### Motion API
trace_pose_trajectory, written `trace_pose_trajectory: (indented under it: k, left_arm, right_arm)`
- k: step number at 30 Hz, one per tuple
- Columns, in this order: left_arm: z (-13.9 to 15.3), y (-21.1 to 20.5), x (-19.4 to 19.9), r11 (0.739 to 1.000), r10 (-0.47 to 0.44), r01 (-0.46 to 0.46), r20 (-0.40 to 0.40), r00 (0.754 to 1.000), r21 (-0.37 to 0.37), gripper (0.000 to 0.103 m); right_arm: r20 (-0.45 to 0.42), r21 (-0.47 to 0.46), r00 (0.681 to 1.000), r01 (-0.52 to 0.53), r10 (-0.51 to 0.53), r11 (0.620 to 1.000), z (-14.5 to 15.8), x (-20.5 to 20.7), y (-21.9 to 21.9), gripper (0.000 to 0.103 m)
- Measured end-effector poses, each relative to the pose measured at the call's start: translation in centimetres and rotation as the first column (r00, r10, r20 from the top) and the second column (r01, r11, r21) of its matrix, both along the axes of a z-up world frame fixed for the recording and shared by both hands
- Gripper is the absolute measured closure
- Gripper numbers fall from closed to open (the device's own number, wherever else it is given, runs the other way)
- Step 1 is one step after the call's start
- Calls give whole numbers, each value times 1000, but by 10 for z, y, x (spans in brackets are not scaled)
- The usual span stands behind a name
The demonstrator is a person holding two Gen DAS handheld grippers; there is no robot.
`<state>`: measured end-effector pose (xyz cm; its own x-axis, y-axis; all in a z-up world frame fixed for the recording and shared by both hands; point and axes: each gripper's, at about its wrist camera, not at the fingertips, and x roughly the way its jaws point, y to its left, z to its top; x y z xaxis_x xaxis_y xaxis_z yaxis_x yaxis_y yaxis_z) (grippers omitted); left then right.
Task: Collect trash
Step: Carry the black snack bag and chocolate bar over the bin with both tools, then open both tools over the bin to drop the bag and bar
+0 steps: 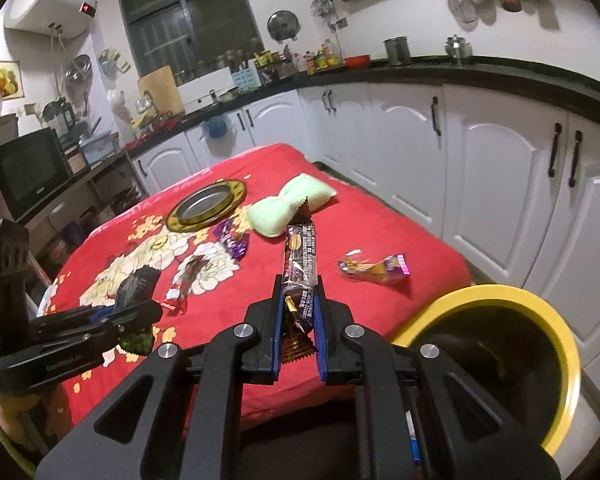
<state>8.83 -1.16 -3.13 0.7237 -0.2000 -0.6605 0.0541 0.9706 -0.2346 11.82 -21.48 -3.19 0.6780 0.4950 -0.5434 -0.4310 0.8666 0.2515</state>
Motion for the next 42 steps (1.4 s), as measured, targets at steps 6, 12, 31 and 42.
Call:
trace_pose_trajectory:
  k: [6, 12, 31, 42]
  left_arm:
    - [9, -26, 9, 999, -46, 46, 22, 999, -2, 86]
    - [15, -52, 18, 995, -99, 99, 37, 994, 2, 86]
    - [-3, -136, 31, 959, -284, 284, 17, 959, -18, 86]
    - [-26, -168, 33, 929, -368, 367, -14, 930, -48, 86]
  right_arm:
    - [15, 1, 998, 59, -59, 998, 3, -6, -30, 90]
    - [23, -5, 991, 134, -134, 991, 1, -12, -64, 90]
    - [-10, -16, 961, 277, -277, 961, -18, -21, -136, 90]
    - [-62, -18, 956, 285, -285, 958, -37, -21, -157, 90]
